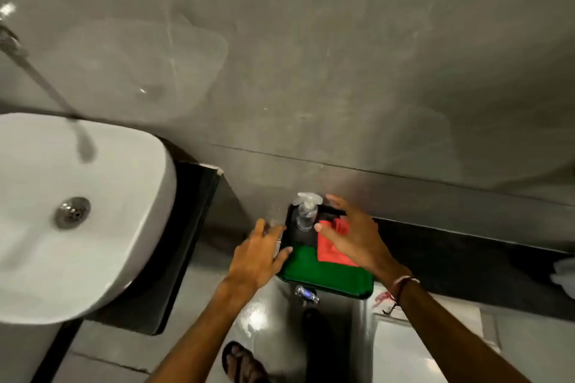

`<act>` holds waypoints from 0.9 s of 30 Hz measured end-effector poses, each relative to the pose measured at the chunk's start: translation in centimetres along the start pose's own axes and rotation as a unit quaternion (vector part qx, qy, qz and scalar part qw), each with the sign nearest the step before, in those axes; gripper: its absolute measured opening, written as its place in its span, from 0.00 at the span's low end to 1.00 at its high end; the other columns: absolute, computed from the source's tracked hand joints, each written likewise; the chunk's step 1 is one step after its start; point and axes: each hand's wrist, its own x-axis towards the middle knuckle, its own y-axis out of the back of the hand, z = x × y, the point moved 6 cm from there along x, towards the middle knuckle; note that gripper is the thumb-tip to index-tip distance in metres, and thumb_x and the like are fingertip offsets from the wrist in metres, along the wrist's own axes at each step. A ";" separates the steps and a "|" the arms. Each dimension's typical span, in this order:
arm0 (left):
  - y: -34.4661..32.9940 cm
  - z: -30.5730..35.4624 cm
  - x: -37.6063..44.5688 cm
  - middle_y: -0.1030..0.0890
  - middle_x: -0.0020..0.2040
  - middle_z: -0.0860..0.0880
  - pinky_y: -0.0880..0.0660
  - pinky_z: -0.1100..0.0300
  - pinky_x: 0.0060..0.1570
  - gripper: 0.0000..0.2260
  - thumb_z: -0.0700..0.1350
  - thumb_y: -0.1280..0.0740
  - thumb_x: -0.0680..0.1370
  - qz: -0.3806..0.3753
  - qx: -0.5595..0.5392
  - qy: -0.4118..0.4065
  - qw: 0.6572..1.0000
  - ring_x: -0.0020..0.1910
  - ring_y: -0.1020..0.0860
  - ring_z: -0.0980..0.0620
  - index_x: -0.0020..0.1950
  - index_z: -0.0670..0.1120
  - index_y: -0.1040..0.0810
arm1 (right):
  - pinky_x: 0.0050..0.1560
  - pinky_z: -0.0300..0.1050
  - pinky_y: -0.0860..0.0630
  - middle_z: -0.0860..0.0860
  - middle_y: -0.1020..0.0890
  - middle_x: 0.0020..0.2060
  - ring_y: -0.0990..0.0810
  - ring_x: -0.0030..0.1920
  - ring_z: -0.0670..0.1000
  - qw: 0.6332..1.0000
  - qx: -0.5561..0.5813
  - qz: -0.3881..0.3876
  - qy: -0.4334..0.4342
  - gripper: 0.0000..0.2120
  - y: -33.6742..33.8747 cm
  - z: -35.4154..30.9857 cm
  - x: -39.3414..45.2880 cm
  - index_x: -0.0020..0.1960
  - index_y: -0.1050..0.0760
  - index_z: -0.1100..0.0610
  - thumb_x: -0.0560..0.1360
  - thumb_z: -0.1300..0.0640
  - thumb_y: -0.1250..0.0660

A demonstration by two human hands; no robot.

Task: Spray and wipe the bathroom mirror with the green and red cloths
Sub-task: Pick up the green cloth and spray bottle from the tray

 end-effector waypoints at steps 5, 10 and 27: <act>-7.7 -1.8 5.3 0.37 0.71 0.43 0.24 0.43 0.63 0.30 0.62 0.34 0.77 -0.119 0.017 0.033 0.992 0.68 0.28 0.39 0.76 0.57 0.38 | 0.64 0.31 0.25 0.47 0.15 0.62 0.17 0.62 0.44 0.998 0.037 -0.045 0.030 0.26 -4.0 2.7 3.5 0.70 0.23 0.52 0.74 0.50 0.23; -10.3 -3.1 7.9 0.40 0.70 0.42 0.26 0.44 0.65 0.33 0.60 0.26 0.71 -0.069 0.071 0.039 0.994 0.68 0.33 0.40 0.72 0.53 0.35 | 0.60 0.43 0.20 0.48 0.13 0.56 0.15 0.56 0.46 0.997 0.026 -0.036 0.062 0.17 -5.8 4.0 5.1 0.66 0.20 0.49 0.79 0.47 0.29; 12.0 -2.3 -0.8 0.17 0.41 0.48 0.22 0.63 0.46 0.14 0.33 0.20 0.67 0.182 -0.467 -0.064 0.863 0.42 0.19 0.55 0.47 0.40 0.20 | 0.51 0.27 0.26 0.40 0.17 0.49 0.18 0.48 0.40 0.920 0.218 0.206 0.252 0.13 4.0 -14.5 1.3 0.61 0.25 0.42 0.79 0.39 0.36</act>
